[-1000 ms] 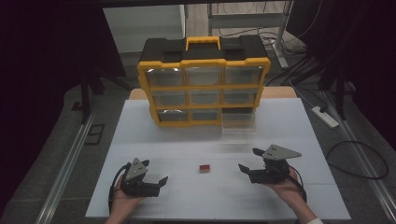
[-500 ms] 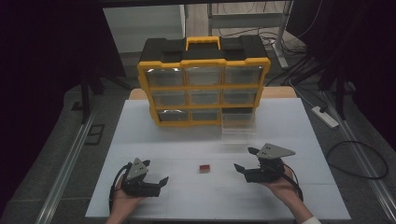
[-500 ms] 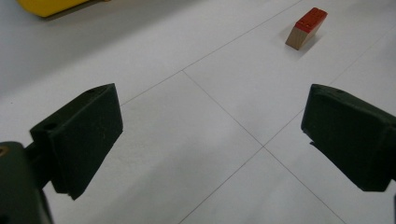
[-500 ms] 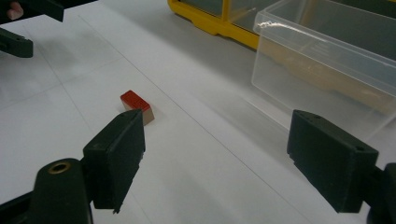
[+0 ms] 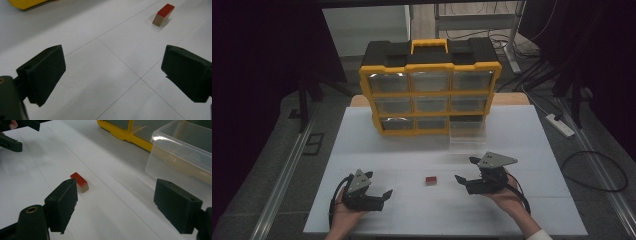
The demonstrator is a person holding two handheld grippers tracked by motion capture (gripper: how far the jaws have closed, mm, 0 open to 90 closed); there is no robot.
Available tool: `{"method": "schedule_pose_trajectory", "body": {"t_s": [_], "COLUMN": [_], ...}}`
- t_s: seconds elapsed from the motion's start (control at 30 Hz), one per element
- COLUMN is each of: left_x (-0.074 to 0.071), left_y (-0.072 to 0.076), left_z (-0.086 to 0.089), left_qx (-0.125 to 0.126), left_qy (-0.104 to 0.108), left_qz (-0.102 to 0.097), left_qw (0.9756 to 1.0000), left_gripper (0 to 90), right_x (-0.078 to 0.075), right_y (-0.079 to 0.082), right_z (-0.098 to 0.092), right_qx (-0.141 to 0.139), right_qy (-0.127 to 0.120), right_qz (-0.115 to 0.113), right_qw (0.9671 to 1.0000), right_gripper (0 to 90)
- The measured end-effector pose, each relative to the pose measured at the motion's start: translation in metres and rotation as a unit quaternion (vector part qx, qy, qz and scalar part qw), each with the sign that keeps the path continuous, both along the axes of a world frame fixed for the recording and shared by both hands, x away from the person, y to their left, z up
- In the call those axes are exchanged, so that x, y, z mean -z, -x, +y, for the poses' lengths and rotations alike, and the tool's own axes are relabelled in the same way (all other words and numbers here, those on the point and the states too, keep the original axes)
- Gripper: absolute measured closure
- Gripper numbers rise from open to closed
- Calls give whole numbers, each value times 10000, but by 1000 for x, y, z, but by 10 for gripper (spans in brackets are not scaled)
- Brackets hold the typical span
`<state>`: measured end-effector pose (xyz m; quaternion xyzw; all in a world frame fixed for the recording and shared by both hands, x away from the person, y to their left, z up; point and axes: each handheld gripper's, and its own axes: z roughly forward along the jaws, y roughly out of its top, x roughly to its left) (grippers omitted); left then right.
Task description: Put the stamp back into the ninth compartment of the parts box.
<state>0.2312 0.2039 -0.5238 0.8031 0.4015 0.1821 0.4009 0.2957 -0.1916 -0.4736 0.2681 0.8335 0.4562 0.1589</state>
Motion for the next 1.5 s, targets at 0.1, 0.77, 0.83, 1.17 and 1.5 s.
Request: {"method": "schedule_pose_trajectory", "body": {"t_s": [0.1, 0.77, 0.83, 1.17, 1.5], "left_x": [0, -1, -1, -1, 0], "left_y": [0, 0, 0, 0, 0], "left_z": [0, 0, 0, 0, 0], "left_qx": [-6, 3, 3, 4, 5], "left_qy": [-1, 15, 14, 14, -1], "left_qz": [-6, -16, -16, -8, -7], "left_qw": [10000, 10000, 10000, 10000, 10000], "left_gripper": [58, 58, 58, 58, 57], "right_x": [0, 7, 8, 12, 16], "right_y": [-1, -8, -9, -11, -13], "right_z": [4, 29, 32, 46, 58], "right_qx": [-49, -316, -348, -519, -680], "right_qy": [21, 151, 178, 255, 396], "right_qz": [-1, 171, 184, 290, 345], "right_qw": [10000, 9992, 9991, 9979, 9963], "right_gripper": [196, 195, 196, 195, 193]}}
